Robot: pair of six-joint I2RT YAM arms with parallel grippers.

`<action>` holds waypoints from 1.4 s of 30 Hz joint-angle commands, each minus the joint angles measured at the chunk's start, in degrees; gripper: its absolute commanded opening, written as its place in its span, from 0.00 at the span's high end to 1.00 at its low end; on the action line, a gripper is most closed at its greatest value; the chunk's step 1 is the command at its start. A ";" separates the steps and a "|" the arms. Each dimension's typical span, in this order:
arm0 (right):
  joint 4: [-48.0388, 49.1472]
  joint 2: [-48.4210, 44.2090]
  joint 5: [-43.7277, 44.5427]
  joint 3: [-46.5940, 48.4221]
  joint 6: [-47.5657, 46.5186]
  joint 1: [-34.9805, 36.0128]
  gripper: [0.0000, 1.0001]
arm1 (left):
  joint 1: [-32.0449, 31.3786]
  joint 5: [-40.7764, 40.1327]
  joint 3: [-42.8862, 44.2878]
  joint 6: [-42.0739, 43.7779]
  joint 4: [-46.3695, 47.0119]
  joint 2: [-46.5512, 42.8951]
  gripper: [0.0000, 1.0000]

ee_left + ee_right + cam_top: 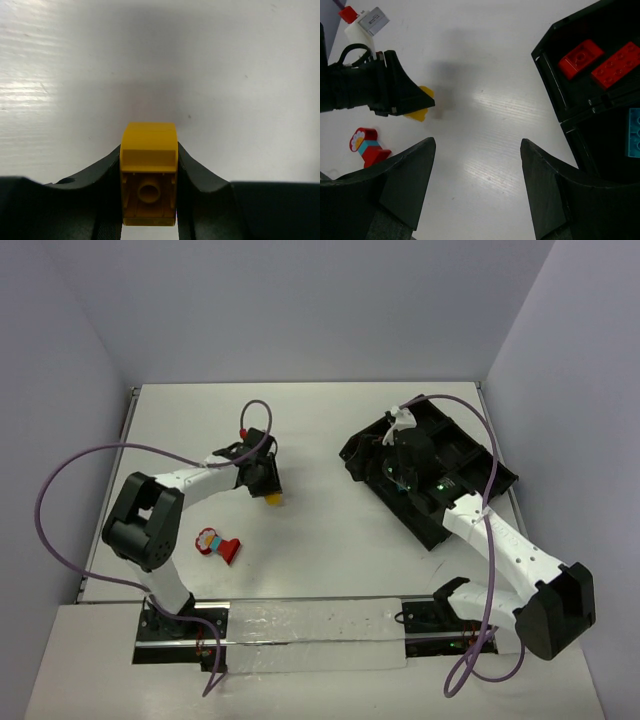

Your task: Sort the legos into containers by color

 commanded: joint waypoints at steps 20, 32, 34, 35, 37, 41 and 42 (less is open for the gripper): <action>1.06 0.62 0.83 -1.03 0.70 -0.48 0.23 | -9.76 -24.81 8.89 -0.08 -11.61 6.31 0.02; 1.33 2.05 -1.16 -0.53 0.63 -0.56 0.23 | -10.64 -25.67 13.16 -3.59 -17.76 3.31 0.22; 1.39 2.31 -1.45 -0.26 0.64 -0.55 0.23 | -10.73 -25.82 13.85 -3.78 -18.05 3.58 0.25; 1.34 2.50 -1.59 -0.17 0.69 -0.50 0.23 | -10.73 -25.77 14.04 -3.78 -18.05 3.67 0.28; 1.32 2.56 -1.72 0.03 0.61 -0.57 0.23 | -10.73 -25.84 14.44 -3.60 -17.96 4.15 0.32; 1.10 2.69 -1.72 0.00 0.42 -0.57 0.23 | -10.73 -25.67 14.36 -3.52 -17.84 4.87 0.33; 1.01 2.73 -1.72 0.03 0.32 -0.57 0.23 | -10.73 -25.58 14.27 -3.55 -17.76 5.13 0.33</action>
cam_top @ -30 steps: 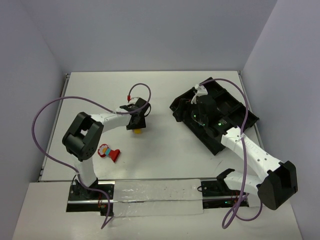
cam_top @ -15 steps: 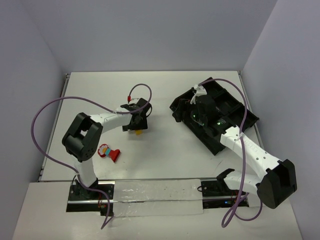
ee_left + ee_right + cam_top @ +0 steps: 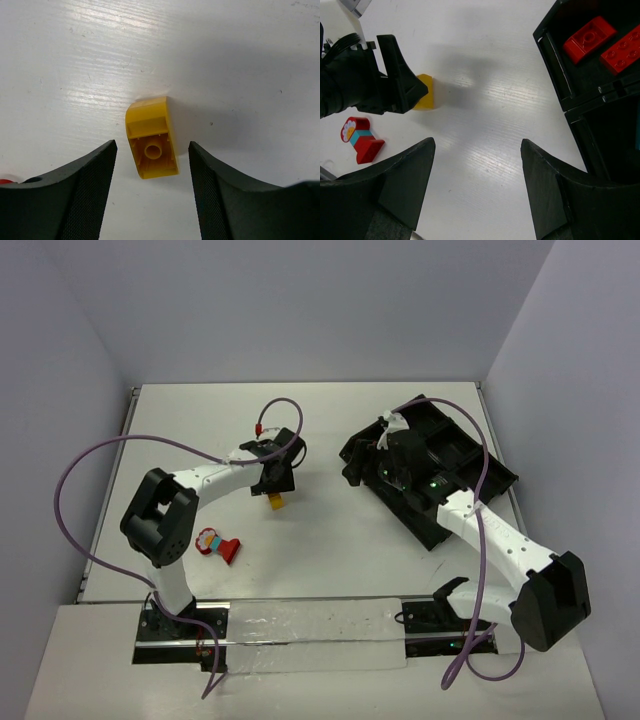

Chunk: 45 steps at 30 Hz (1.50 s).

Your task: Sort the legos into containers by color

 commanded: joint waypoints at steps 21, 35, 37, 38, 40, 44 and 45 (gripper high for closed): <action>1.26 0.40 -0.33 1.59 -0.08 -0.32 0.23 | -0.37 -0.12 1.96 -0.06 -0.10 1.38 0.47; 1.20 0.51 -0.09 1.86 -0.08 -0.32 0.23 | -0.37 0.20 1.78 -0.03 -0.22 1.85 0.62; 1.22 0.44 -0.07 1.86 -0.08 -0.32 0.23 | -0.37 -0.03 1.92 -0.01 -0.50 1.45 0.69; 1.18 0.40 -0.07 1.86 -0.08 -0.27 0.23 | -0.37 -0.16 2.09 0.03 -0.71 1.07 0.73; 1.22 0.31 -0.06 1.86 -0.08 -0.27 0.23 | -0.37 -0.29 2.95 0.54 -1.31 0.22 0.88; 1.18 0.26 -0.76 1.83 -0.02 -0.29 0.23 | 1.91 7.82 4.51 4.49 -0.28 -4.43 1.00; 1.18 0.16 -1.06 1.92 -0.07 -0.24 0.23 | 3.15 11.77 3.93 6.17 1.24 -6.16 1.00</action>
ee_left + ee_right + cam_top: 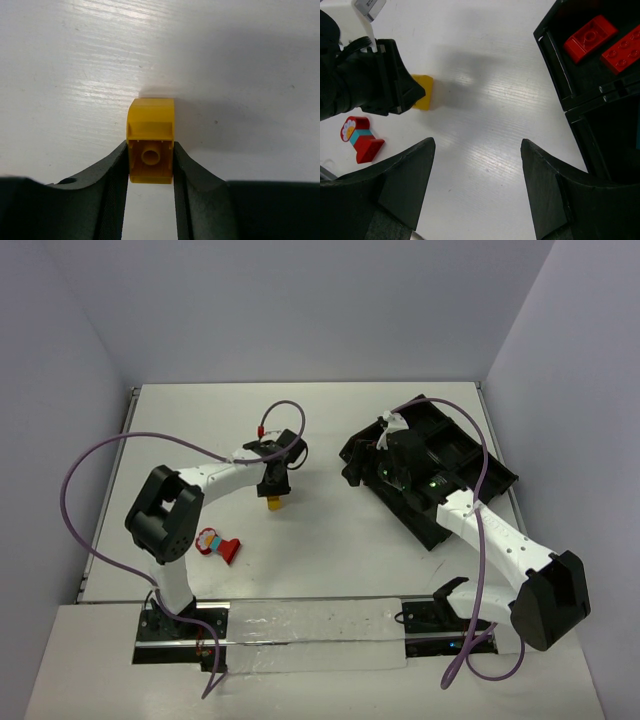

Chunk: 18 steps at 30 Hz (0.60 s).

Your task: Sort the legos into containers by color

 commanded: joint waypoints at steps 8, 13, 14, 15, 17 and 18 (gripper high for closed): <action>3.56 0.46 -14.33 3.28 -0.21 -2.01 0.23 | 19.32 54.05 -6.19 7.06 21.40 -25.23 1.00; 12.54 -0.19 -27.49 2.98 2.91 -3.86 0.23 | 23.04 69.98 -10.55 0.63 33.62 -27.77 1.00; 13.47 -0.05 -29.63 3.25 3.64 -4.03 0.23 | 23.12 72.05 -11.65 0.13 36.55 -28.16 1.00; 15.00 0.38 -32.81 3.98 4.92 -4.15 0.23 | 23.61 74.19 -13.36 -2.79 40.40 -28.71 1.00; 18.00 1.31 -35.68 4.96 6.51 -4.27 0.23 | 23.96 77.67 -14.65 -5.41 46.50 -29.01 1.00; 18.67 1.82 -36.88 5.36 7.43 -4.27 0.23 | 24.01 77.96 -15.11 -6.50 47.03 -29.10 1.00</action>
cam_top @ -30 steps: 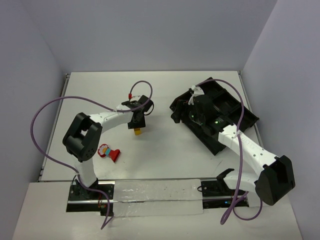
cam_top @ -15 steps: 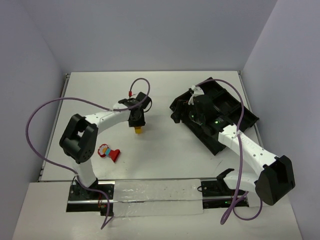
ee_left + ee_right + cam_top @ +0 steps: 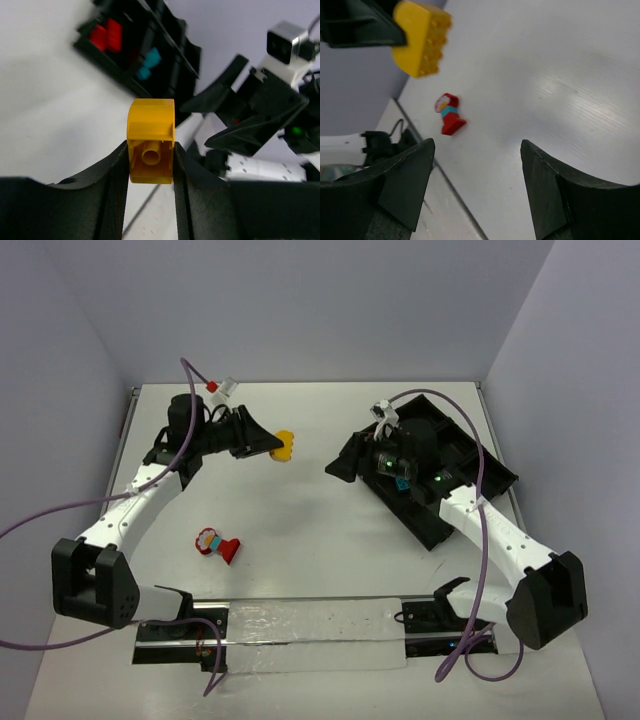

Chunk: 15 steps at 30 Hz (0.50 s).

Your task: Sort the legos into containers by color

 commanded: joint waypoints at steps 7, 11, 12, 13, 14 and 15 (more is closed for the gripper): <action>26.90 7.90 -17.93 6.53 16.18 -0.49 0.23 | 1.86 17.79 -5.38 -15.82 27.19 -1.72 1.00; 34.41 11.26 -19.93 7.14 22.38 -0.49 0.22 | 2.17 19.20 -6.36 -18.73 31.23 -2.09 1.00; 36.11 12.07 -20.25 7.07 23.89 -0.49 0.22 | 2.17 19.32 -6.39 -18.74 31.23 -2.15 1.00; 38.87 13.01 -20.77 7.03 25.62 -0.49 0.22 | 2.17 19.46 -6.43 -18.74 31.23 -2.20 1.00; 40.45 13.58 -21.03 7.01 26.67 -0.49 0.22 | 2.17 19.56 -6.51 -18.74 31.30 -2.27 1.00; 41.79 14.03 -21.28 7.21 27.33 -0.42 0.22 | 2.17 19.59 -6.53 -18.87 31.45 -2.23 1.00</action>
